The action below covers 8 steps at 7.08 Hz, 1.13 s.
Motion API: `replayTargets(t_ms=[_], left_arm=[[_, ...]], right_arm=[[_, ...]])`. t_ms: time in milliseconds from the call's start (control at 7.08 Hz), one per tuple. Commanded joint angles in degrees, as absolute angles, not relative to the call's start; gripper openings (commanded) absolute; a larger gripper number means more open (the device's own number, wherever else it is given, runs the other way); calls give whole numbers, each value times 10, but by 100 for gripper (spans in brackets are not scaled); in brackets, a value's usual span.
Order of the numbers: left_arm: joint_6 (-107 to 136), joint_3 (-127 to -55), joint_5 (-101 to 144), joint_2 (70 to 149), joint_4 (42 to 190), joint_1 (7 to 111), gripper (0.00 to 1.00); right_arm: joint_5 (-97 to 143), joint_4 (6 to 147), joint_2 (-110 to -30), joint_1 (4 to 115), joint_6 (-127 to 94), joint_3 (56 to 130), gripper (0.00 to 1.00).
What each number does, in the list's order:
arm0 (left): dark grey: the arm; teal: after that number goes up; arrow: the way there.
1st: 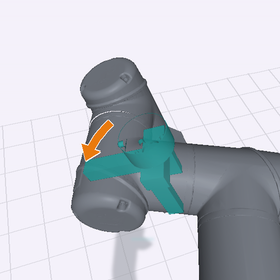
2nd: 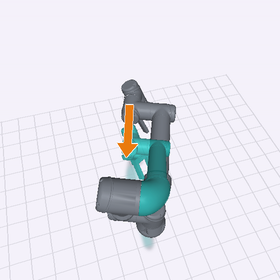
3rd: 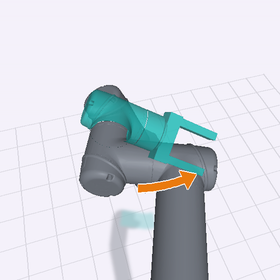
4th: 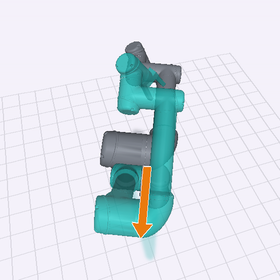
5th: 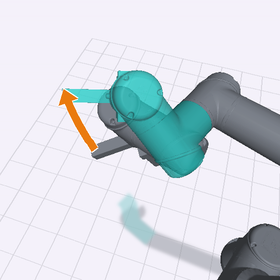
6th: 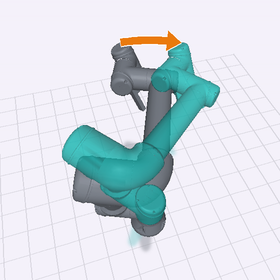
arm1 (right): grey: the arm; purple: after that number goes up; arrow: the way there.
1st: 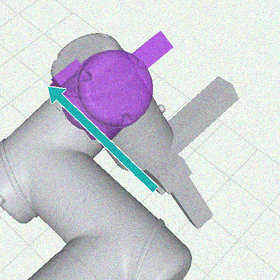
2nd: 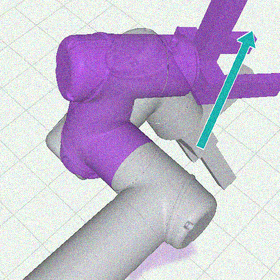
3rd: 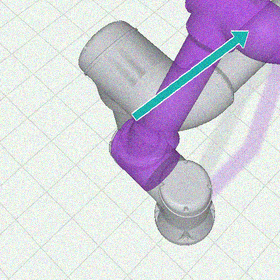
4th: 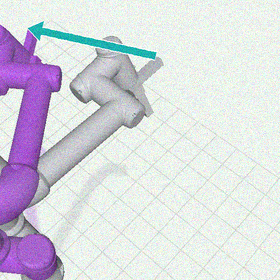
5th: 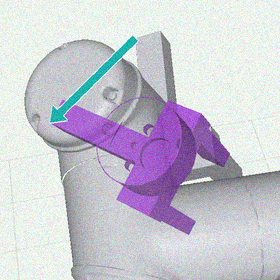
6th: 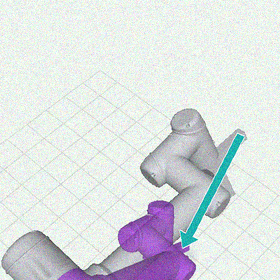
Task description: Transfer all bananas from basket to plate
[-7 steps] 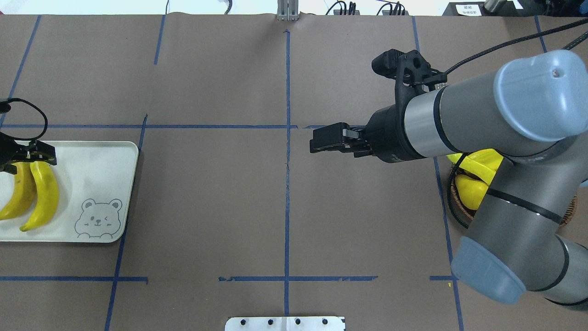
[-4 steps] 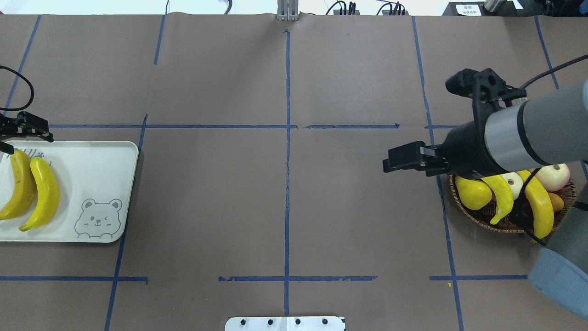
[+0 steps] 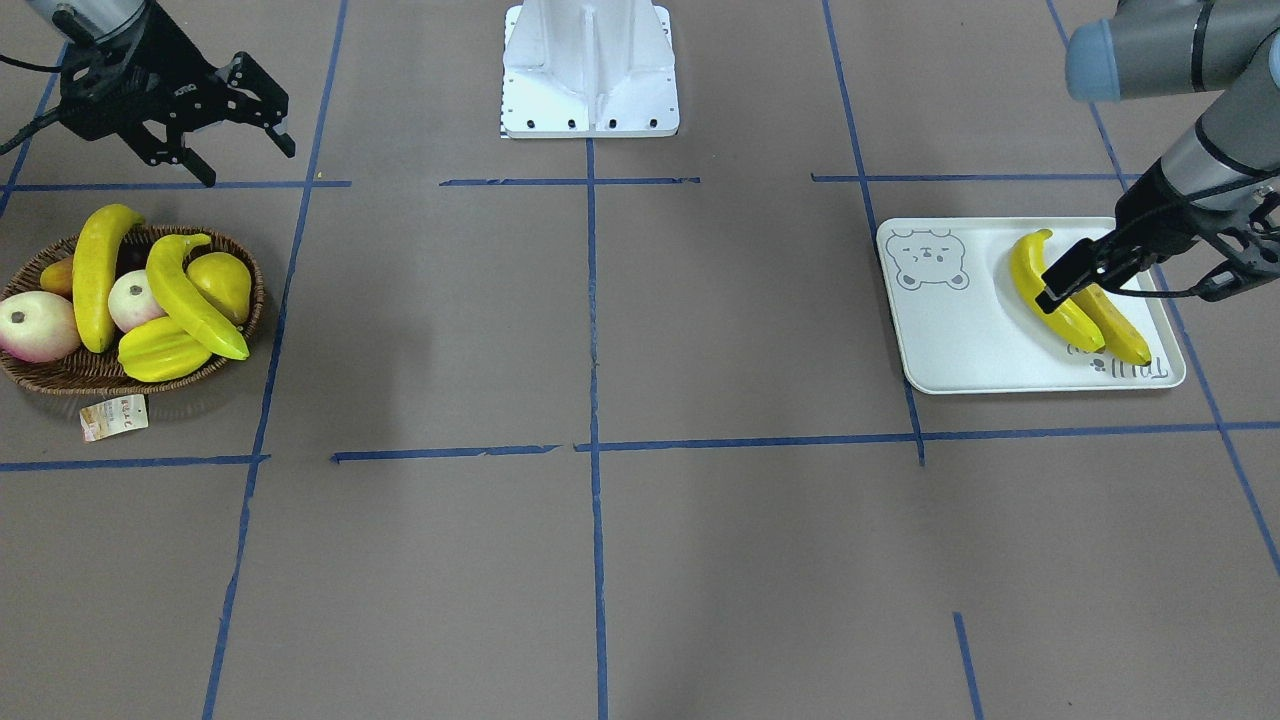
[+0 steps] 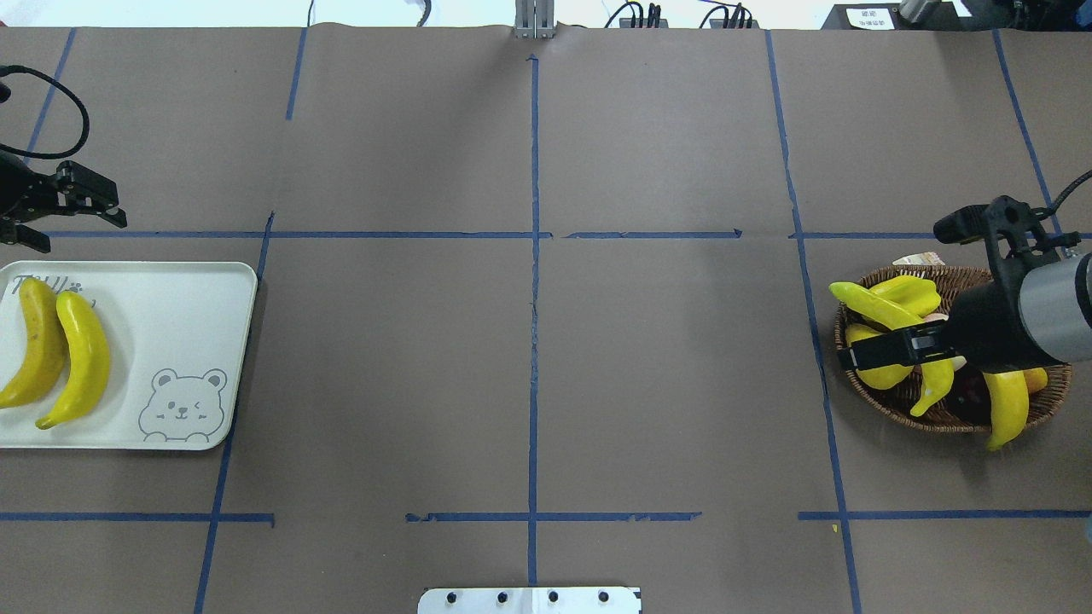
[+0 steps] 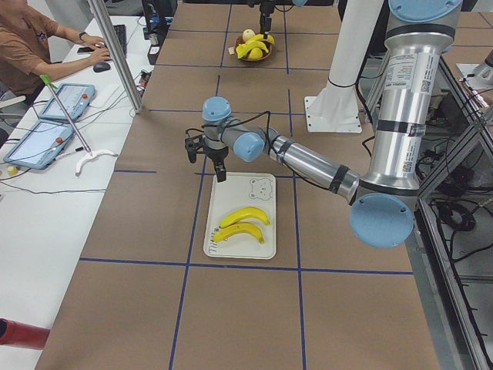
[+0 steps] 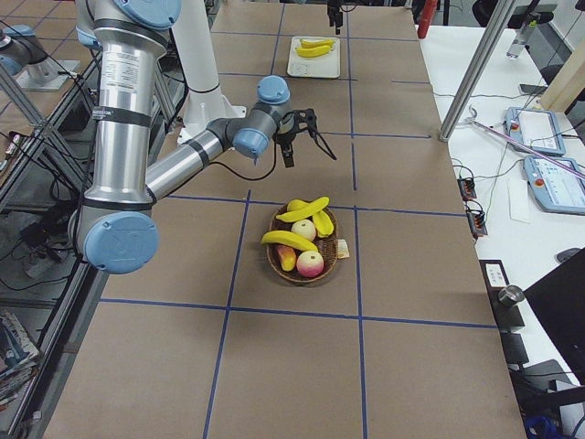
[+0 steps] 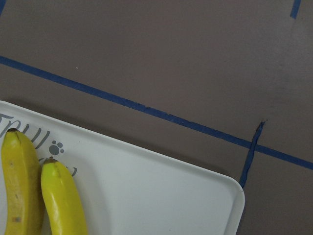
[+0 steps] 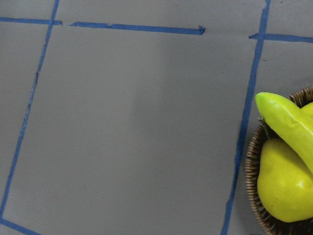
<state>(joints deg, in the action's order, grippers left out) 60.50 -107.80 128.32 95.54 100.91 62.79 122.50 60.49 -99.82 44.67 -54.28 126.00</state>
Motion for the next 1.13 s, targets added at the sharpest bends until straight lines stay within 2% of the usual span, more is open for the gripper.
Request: replayTargets(t_ms=[0,424,989], left_arm=[[606,-1080,1283,962,1006,626,100],[639,-1081,1282,973,1006,621,100],[640,-1082,1282,974,1006,621,100]], right_arm=[[1308,454,-1036,508,-544,1157,100],[1326,459,-1032,553,-542,1101,100],[1306,467,-1016,532,-543,1071,99]])
